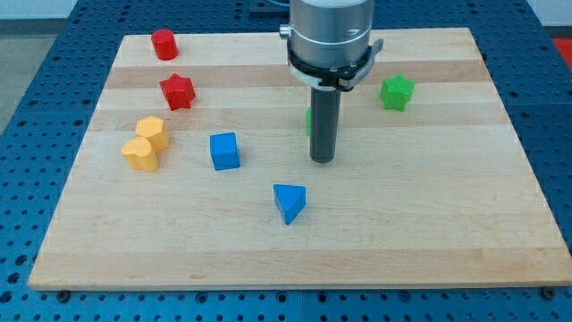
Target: Slightly push the green circle upwards
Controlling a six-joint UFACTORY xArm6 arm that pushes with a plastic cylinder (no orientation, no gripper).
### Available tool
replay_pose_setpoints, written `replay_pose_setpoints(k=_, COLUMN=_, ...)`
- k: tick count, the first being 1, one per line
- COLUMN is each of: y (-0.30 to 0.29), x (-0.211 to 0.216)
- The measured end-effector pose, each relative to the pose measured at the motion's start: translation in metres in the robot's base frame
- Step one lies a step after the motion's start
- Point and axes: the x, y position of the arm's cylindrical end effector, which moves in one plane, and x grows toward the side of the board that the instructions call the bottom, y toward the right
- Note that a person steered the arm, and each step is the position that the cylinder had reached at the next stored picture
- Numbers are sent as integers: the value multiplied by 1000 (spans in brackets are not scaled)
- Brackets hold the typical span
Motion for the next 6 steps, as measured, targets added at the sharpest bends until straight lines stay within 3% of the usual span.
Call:
replay_pose_setpoints(k=5, y=0, x=-36)
replay_pose_setpoints(k=6, y=63, x=-33)
